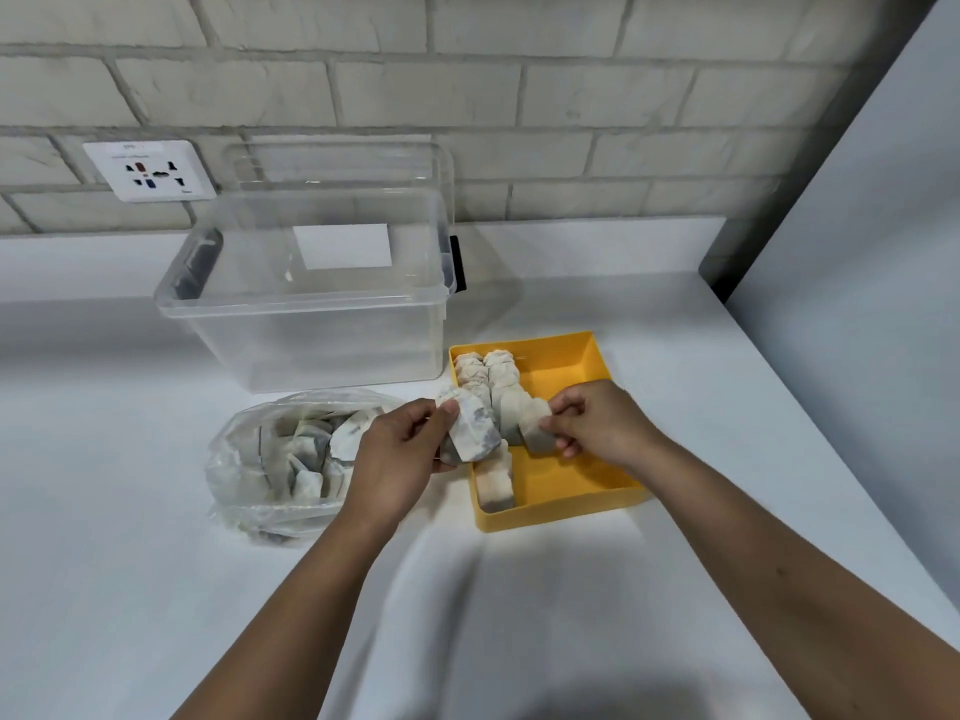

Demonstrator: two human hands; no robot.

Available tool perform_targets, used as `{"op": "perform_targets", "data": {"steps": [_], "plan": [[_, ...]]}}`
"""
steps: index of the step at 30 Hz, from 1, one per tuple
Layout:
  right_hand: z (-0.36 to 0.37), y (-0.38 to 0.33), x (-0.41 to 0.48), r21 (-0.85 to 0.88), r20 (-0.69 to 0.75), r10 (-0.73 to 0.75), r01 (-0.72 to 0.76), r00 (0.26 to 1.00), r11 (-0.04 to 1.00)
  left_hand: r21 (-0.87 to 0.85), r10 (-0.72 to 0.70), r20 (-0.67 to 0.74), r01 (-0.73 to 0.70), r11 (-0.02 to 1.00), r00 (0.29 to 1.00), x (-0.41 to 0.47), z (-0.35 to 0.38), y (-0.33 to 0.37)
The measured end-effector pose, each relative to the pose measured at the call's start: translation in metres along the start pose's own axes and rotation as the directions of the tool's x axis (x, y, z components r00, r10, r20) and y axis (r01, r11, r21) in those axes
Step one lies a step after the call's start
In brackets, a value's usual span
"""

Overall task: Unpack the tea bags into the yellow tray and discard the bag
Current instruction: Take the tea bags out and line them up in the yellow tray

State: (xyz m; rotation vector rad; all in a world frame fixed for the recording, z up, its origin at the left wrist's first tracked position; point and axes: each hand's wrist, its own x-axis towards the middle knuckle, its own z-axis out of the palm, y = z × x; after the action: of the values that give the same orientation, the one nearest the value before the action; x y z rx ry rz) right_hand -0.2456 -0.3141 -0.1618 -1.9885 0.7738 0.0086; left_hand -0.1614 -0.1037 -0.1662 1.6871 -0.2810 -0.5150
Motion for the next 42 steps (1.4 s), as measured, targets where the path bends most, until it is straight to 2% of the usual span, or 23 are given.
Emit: {"op": "perform_targets", "data": {"steps": [4, 7, 11, 17, 24, 28, 29, 30, 32, 34, 36, 38, 42], "plan": [[0.017, 0.002, 0.011, 0.009, 0.039, 0.062, -0.062, 0.997, 0.998, 0.012, 0.006, 0.014, -0.006, 1.0, 1.0, 0.005, -0.002, -0.001], [0.024, 0.0, 0.017, 0.058, 0.006, 0.078, -0.079, 0.997, 0.995, 0.036, 0.009, 0.015, -0.01, 0.999, 1.0, 0.006, -0.003, 0.0], [0.026, 0.001, 0.02, 0.024, -0.043, 0.062, -0.061, 0.997, 0.998, 0.086, 0.015, 0.014, -0.016, 0.996, 1.0, 0.006, -0.002, 0.0], [0.027, 0.002, 0.022, 0.072, -0.037, 0.111, -0.108, 0.993, 0.992, 0.088, 0.007, 0.017, -0.009, 0.996, 1.0, 0.008, -0.002, 0.0], [0.029, 0.001, 0.025, -0.035, -0.089, 0.011, -0.014, 0.996, 0.999, 0.034, -0.027, 0.016, 0.026, 0.999, 1.0, 0.012, -0.002, 0.002], [0.024, -0.006, 0.012, -0.192, -0.249, -0.146, 0.098, 0.957, 0.976, 0.013, -0.042, 0.013, 0.041, 0.999, 0.999, 0.012, -0.003, 0.003], [0.022, -0.012, 0.004, -0.136, -0.252, -0.169, 0.138, 0.953, 0.981, 0.01, -0.046, 0.012, 0.046, 0.999, 0.999, 0.011, -0.003, 0.004], [0.021, -0.018, -0.005, 0.0, -0.21, -0.161, 0.165, 0.964, 0.986, 0.01, -0.049, 0.011, 0.049, 0.999, 0.999, 0.01, -0.002, 0.006], [0.021, -0.031, -0.022, 0.302, -0.026, -0.112, 0.115, 0.993, 0.946, 0.014, -0.051, 0.012, 0.051, 0.999, 0.999, 0.007, 0.0, 0.01], [0.024, -0.036, -0.029, 0.329, 0.067, -0.118, 0.09, 0.991, 0.94, 0.02, -0.052, 0.029, 0.052, 0.998, 0.998, 0.006, 0.002, 0.012], [0.028, -0.035, -0.03, 0.311, 0.048, -0.126, 0.105, 0.991, 0.945, 0.011, -0.061, 0.047, 0.061, 0.998, 0.997, 0.005, 0.005, 0.014], [0.028, -0.033, -0.03, 0.37, 0.024, -0.107, 0.09, 0.994, 0.925, -0.029, -0.096, 0.073, 0.099, 0.995, 0.993, 0.004, 0.006, 0.017], [0.025, -0.027, -0.029, 0.483, 0.046, -0.064, 0.034, 0.997, 0.875, -0.152, -0.163, 0.216, 0.199, 0.968, 0.963, -0.002, 0.005, 0.022]]}}
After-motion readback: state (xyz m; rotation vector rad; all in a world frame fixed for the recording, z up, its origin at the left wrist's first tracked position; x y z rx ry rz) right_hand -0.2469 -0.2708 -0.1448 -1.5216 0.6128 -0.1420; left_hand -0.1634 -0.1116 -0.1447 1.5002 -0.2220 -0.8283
